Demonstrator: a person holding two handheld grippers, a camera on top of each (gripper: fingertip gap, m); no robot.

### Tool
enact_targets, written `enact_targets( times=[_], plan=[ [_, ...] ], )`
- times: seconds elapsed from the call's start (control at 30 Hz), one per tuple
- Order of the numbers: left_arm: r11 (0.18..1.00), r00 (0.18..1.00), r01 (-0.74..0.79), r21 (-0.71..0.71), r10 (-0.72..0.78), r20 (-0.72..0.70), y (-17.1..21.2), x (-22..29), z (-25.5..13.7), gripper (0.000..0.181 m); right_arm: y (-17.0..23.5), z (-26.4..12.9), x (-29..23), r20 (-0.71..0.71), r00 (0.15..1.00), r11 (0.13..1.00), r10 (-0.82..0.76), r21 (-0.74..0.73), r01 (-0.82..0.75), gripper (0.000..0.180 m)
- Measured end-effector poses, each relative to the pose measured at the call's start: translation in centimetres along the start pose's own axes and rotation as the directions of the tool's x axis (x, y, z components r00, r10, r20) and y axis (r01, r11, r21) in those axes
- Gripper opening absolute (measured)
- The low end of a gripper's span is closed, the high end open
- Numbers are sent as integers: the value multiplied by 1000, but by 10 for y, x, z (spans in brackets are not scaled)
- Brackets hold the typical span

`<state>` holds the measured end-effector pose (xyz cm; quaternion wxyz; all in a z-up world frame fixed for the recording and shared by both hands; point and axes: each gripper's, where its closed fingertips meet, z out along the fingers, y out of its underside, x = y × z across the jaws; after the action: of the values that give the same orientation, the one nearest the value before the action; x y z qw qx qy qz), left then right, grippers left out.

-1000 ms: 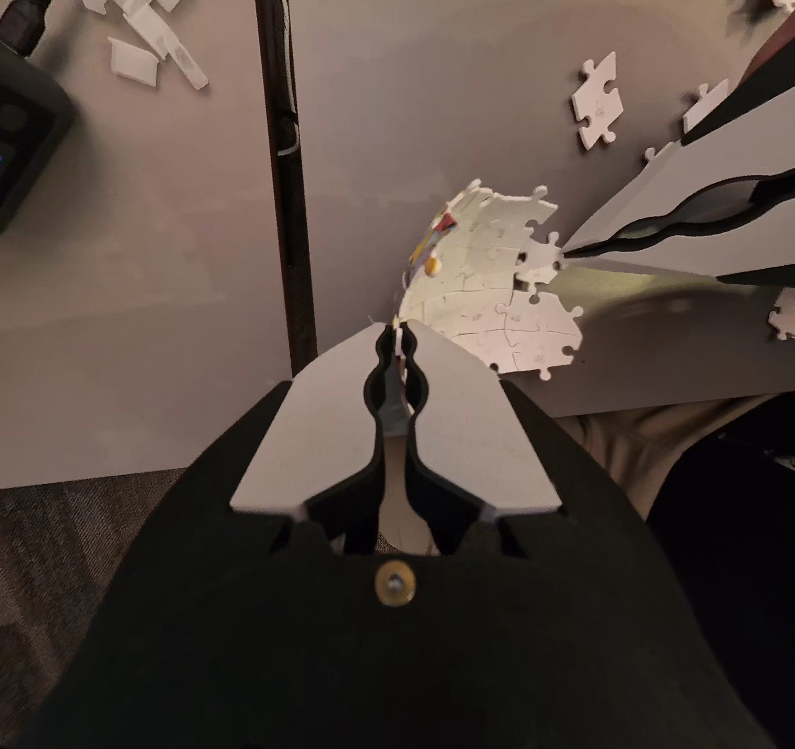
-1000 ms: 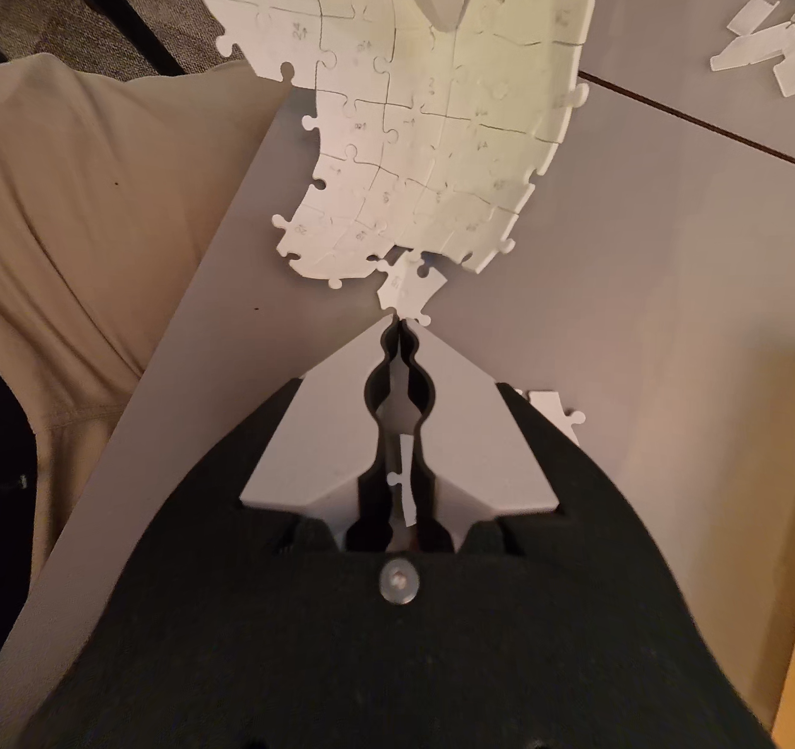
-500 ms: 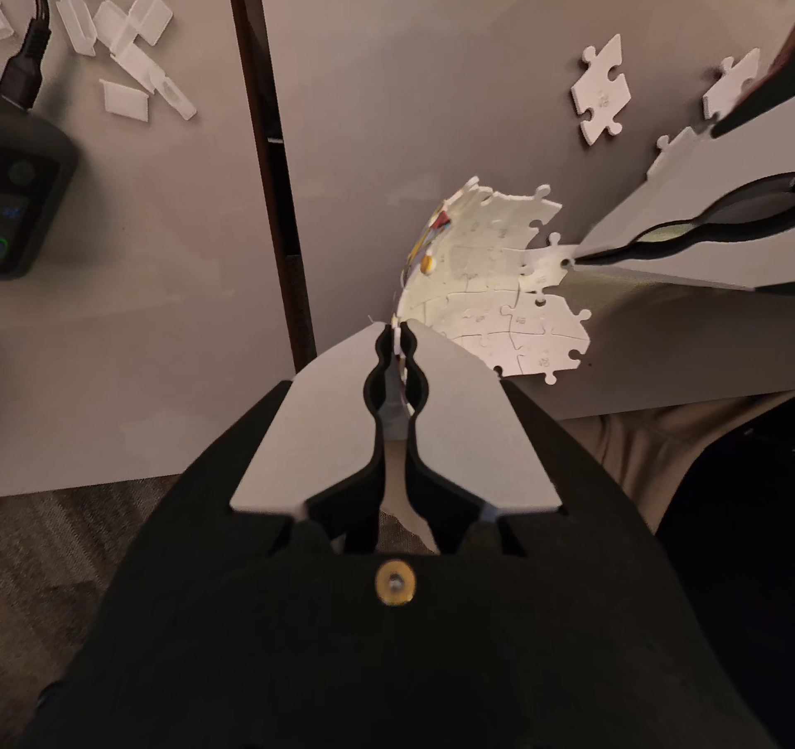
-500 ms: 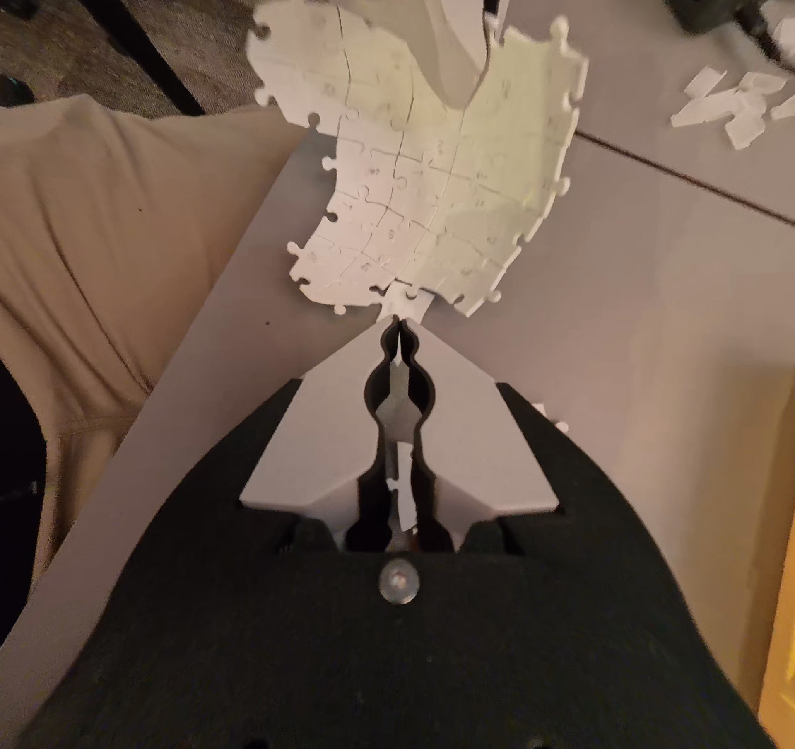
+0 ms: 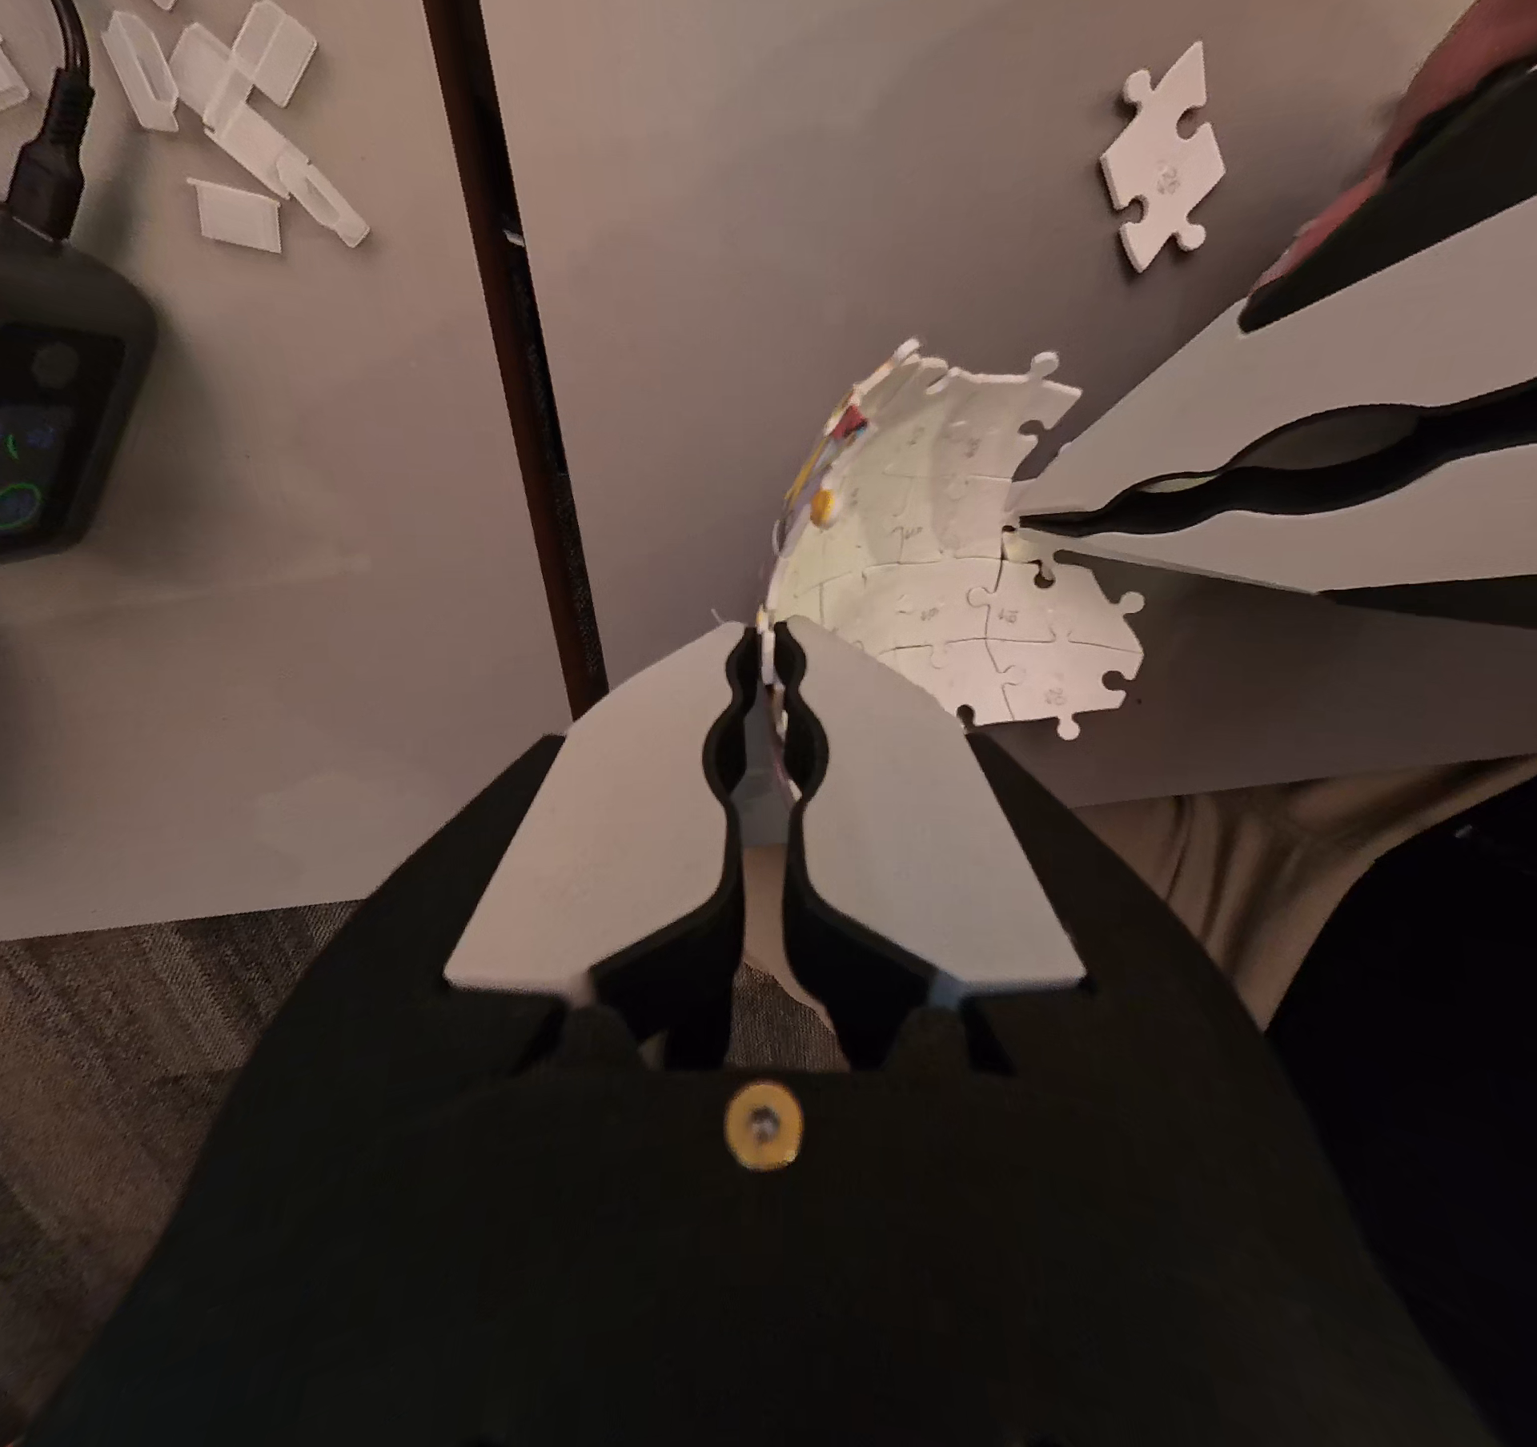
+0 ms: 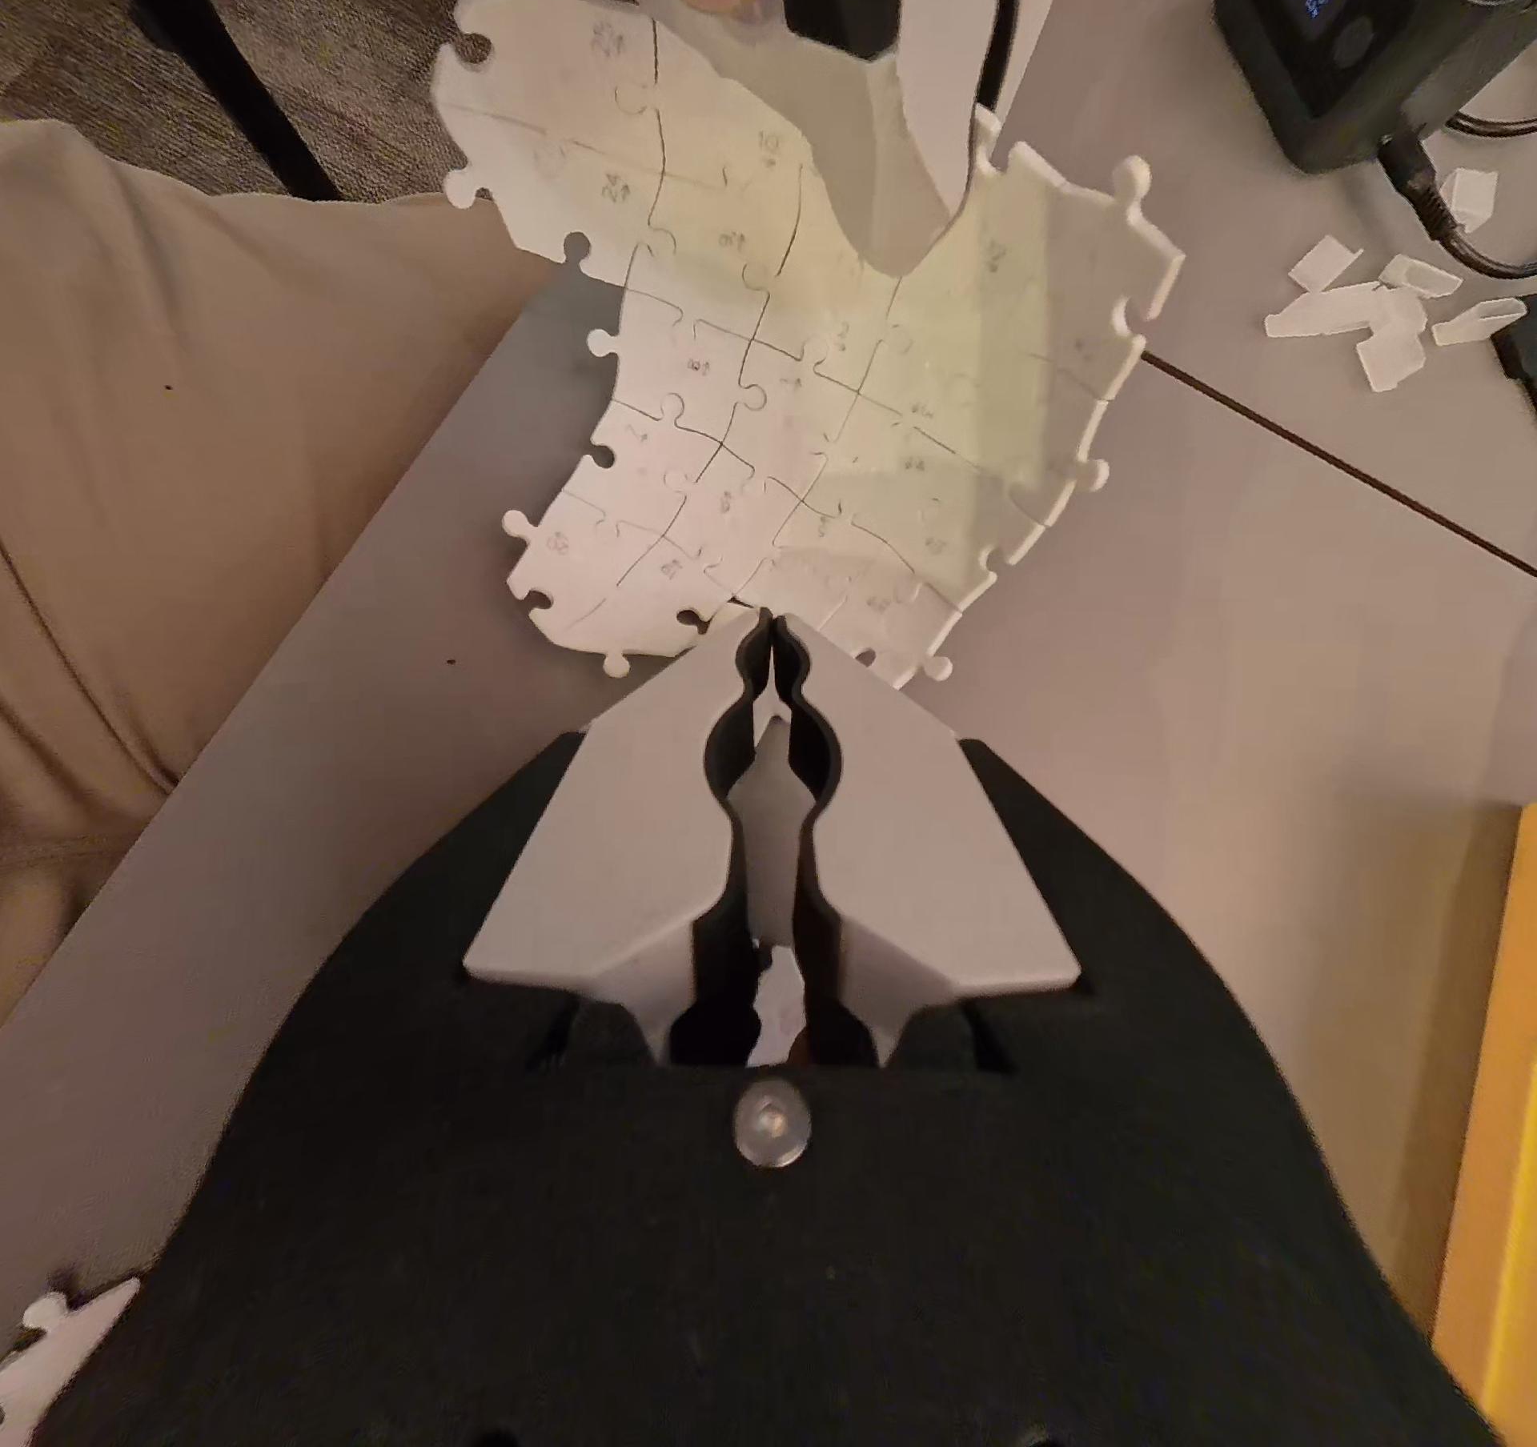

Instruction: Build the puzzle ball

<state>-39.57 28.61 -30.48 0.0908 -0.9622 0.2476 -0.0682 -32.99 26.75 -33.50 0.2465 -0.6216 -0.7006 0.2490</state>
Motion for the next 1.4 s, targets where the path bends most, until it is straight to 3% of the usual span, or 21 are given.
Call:
enact_targets(
  times=[0.83,1.13,1.4],
  plan=[
    [996,995,74,-44,-71,64,8,13,-11,4,3,2,-1,48,999,996,-20,87,16,0],
    [994,993,95,-47,-92,69,11,17,-6,3,17,-22,-11,78,996,998,-50,47,46,0],
    [994,992,88,-64,-82,94,9,17,-6,3,18,-17,-22,80,993,996,-81,31,79,0]
  ],
)
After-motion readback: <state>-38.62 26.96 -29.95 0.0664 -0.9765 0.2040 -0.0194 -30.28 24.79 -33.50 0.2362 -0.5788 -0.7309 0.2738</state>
